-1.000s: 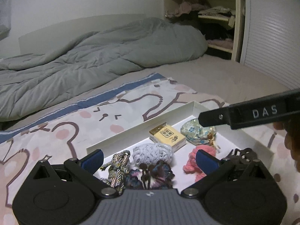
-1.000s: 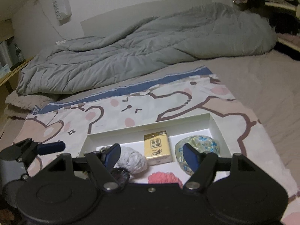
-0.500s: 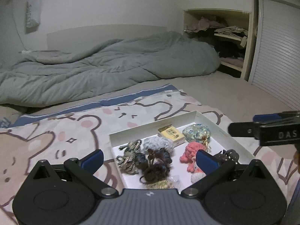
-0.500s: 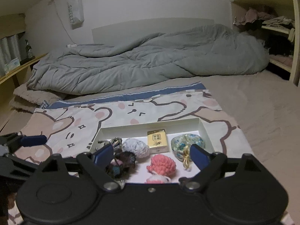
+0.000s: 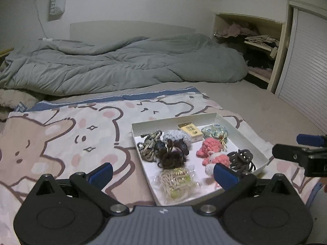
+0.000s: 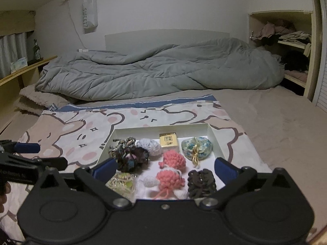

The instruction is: Organize objects

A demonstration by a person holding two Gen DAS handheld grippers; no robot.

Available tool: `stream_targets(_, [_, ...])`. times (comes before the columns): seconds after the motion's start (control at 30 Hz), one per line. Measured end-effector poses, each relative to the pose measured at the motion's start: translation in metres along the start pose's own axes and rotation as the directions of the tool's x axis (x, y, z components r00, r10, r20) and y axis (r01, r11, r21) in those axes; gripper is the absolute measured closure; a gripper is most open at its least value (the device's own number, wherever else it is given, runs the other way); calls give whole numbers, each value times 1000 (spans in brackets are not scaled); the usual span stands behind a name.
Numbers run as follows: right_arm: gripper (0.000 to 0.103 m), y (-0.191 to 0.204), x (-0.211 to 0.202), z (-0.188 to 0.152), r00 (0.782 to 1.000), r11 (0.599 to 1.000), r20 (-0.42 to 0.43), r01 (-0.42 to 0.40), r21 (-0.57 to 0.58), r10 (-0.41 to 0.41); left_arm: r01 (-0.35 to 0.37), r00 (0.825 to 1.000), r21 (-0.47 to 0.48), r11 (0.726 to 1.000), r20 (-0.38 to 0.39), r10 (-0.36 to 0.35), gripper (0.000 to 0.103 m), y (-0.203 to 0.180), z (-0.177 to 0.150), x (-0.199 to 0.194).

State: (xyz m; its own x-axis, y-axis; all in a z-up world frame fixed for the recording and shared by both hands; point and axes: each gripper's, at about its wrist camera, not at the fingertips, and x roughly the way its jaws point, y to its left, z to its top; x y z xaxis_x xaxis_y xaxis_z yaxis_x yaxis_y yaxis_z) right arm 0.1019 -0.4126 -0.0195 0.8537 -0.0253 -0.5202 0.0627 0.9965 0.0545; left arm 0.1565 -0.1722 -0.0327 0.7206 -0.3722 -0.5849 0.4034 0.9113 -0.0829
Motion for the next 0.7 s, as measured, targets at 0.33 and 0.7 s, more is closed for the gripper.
stream_targets(0.33, [0,11,-29,-30,999,999,-4,41,10,-41,-13,1000,6,1000,-10,13,0,0,-23,-26])
stream_targets(0.7, [0,20,-45,-51,997,997,-25,71,0,-71,-31,999,35,999,-21,32,0,4,-38,-40])
